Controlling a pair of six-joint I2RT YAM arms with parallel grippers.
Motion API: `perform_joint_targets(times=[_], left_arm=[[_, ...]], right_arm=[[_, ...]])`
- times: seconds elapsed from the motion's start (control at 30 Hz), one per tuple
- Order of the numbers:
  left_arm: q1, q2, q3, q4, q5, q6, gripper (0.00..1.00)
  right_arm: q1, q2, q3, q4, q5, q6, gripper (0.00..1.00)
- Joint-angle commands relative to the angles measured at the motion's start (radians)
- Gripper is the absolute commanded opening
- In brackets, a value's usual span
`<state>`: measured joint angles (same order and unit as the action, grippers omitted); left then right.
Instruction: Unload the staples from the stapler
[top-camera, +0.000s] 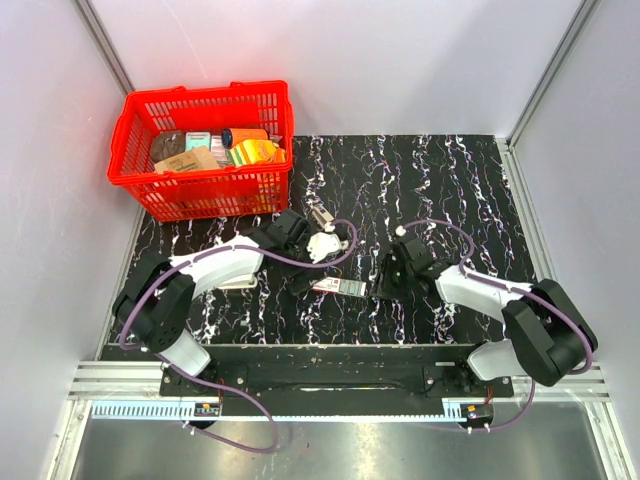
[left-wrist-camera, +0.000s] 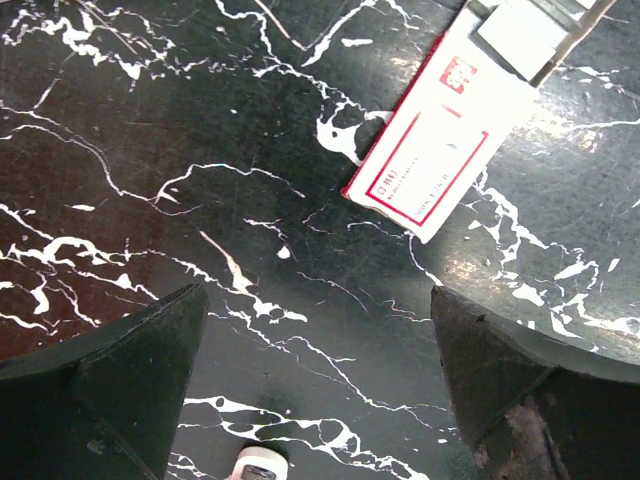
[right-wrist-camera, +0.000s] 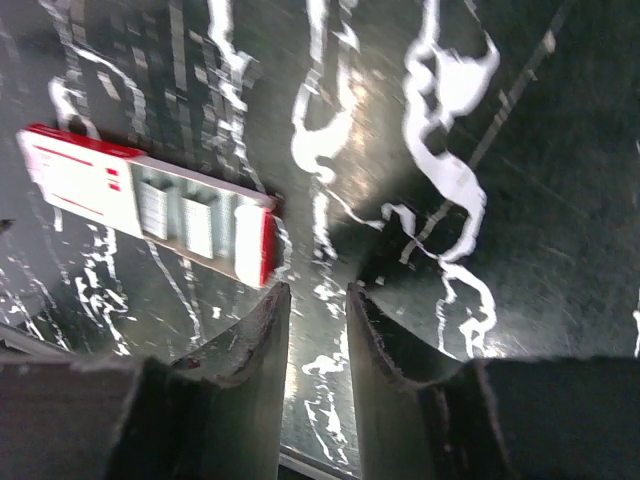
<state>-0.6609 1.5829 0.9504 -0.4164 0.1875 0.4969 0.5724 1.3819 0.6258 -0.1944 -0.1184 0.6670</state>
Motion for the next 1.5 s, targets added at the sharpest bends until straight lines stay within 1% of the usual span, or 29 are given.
perform_joint_targets(times=[0.0, 0.23, 0.27, 0.4, 0.47, 1.07, 1.47], left_arm=[[-0.006, 0.025, 0.024, -0.005, 0.038, 0.025, 0.99], [-0.032, 0.066, 0.039, -0.005, 0.033, 0.031, 0.99], [-0.039, 0.071, 0.04, -0.004, 0.035, 0.031, 0.99], [-0.052, 0.094, 0.051, -0.004, 0.032, 0.026, 0.99], [-0.057, 0.101, 0.056, -0.004, 0.029, 0.025, 0.99], [-0.072, 0.14, 0.074, 0.004, 0.013, 0.042, 0.98], [-0.074, 0.152, 0.09, -0.007, 0.021, 0.052, 0.98]], right_arm=[[-0.023, -0.04, -0.057, 0.114, -0.061, 0.083, 0.33], [-0.049, -0.024, -0.075, 0.184, -0.098, 0.097, 0.27], [-0.054, -0.018, -0.077, 0.22, -0.102, 0.098, 0.26], [-0.066, 0.022, -0.086, 0.265, -0.128, 0.115, 0.2], [-0.066, 0.043, -0.089, 0.289, -0.144, 0.12, 0.19], [-0.068, 0.117, -0.09, 0.391, -0.202, 0.144, 0.15], [-0.068, 0.163, -0.075, 0.438, -0.234, 0.154, 0.14]])
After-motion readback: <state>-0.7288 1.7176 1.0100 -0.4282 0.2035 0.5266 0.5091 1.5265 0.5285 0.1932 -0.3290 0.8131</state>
